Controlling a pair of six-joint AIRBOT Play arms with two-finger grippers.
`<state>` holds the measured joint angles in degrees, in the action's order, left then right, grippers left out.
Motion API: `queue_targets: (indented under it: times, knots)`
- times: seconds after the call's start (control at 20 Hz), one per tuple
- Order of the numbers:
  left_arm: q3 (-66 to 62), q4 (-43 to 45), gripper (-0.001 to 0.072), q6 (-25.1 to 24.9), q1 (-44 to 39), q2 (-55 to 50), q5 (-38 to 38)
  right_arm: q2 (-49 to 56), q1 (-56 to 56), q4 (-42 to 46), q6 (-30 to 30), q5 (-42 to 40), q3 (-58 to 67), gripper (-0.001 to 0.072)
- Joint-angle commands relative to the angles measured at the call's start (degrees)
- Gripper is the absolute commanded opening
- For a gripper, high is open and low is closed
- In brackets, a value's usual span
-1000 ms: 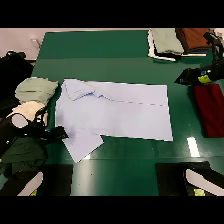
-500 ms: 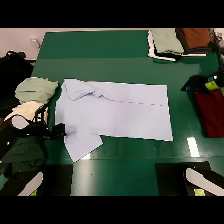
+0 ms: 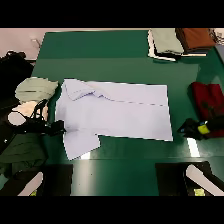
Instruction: Fold the shirts.
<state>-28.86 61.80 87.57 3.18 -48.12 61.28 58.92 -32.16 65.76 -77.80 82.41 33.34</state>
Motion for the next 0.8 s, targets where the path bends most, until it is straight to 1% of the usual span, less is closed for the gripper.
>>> queue_targets:
  times: [0.0, 0.1, 0.2, 0.25, 0.3, 0.4, 0.5, 0.6, 0.75]
  knots:
    - [-0.2, -0.2, 0.0023, -0.1, 0.0, 0.0, -0.1, -0.2, 0.2, -3.8, 1.4, -5.5, -8.0, 0.0446]
    - [-0.2, -0.3, 0.0023, 0.0, 0.0, 0.0, -0.2, -0.2, 3.9, -5.5, 1.4, -8.0, -8.2, 0.0445]
    - [-0.2, -0.4, 0.0024, 0.0, 0.0, 0.0, 0.0, -0.2, 7.8, -7.4, 1.4, -10.3, -8.0, 0.0365]
    - [-0.2, -0.4, 0.0024, 0.0, 0.0, 0.0, 0.3, -0.2, 9.3, -7.8, 1.4, -11.3, -8.0, 0.0303]
    - [-0.3, -0.3, 0.0023, -0.1, 0.0, 0.0, 0.9, -0.2, 11.0, -7.7, 1.4, -11.6, -8.0, 0.0183]
    - [-1.5, 1.9, 0.0022, -0.2, 0.0, 0.1, 4.1, -0.4, 12.9, -7.1, 2.2, -11.0, -7.6, 0.0017]
    - [-3.7, 5.0, 0.0021, 0.1, 0.0, 2.4, 7.1, -0.8, 13.3, -4.4, 2.4, -7.7, -4.8, 0.0016]
    - [-4.0, 5.7, 0.0021, 0.5, 0.0, 7.7, 10.7, -3.8, 13.2, 1.9, 2.2, -3.9, -1.2, 0.0016]
    - [-4.0, 5.2, 0.0022, 1.0, 0.0, 14.8, 20.5, -10.6, 13.3, 8.8, 2.2, 2.1, 3.3, 0.0016]
